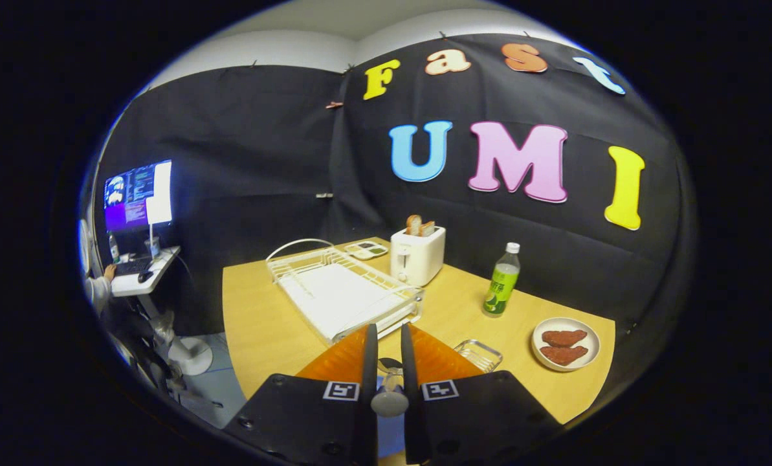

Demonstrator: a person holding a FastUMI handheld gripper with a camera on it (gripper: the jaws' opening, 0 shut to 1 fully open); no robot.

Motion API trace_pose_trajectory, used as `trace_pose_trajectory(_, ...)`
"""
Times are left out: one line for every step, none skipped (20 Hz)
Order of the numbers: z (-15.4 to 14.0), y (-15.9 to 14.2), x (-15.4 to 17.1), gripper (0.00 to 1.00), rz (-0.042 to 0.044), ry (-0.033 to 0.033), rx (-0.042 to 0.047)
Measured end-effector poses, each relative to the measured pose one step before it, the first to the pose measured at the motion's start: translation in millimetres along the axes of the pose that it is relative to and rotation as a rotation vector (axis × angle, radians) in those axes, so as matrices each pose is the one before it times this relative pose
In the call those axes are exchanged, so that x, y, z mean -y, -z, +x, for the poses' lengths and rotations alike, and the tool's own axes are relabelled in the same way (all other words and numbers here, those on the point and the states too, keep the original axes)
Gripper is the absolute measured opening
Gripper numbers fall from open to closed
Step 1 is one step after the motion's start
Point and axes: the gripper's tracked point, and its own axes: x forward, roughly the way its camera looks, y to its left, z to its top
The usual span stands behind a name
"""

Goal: Take the plate from the dish rack, then take the spoon from the basket and place it into the plate.

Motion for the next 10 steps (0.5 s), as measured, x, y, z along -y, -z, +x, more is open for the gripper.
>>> trace_pose_trajectory(3.41,10.08,-8.85,0.20,-0.02155,-0.02425,-0.01034)
trace_pose_trajectory(3.89,10.25,-8.99,0.20,-0.00966,-0.02539,-0.00949)
trace_pose_trajectory(5.50,11.98,-6.04,0.20,0.00580,-0.01757,-0.01618)
trace_pose_trajectory(6.60,11.47,-2.79,0.20,0.00972,-0.00914,-0.02124)
trace_pose_trajectory(5.92,11.40,-0.83,0.20,0.00781,0.00140,-0.02153)
trace_pose_trajectory(4.73,7.12,1.16,0.21,0.00591,0.00773,-0.01357)
trace_pose_trajectory(4.03,5.52,0.49,0.21,0.00659,0.00326,-0.01067)
trace_pose_trajectory(2.67,4.73,0.28,0.21,0.00492,0.00444,-0.00761)
trace_pose_trajectory(0.81,3.20,1.20,0.21,0.00417,0.00372,-0.00769)
trace_pose_trajectory(0.23,4.48,-1.11,0.21,0.00777,-0.00310,-0.01089)
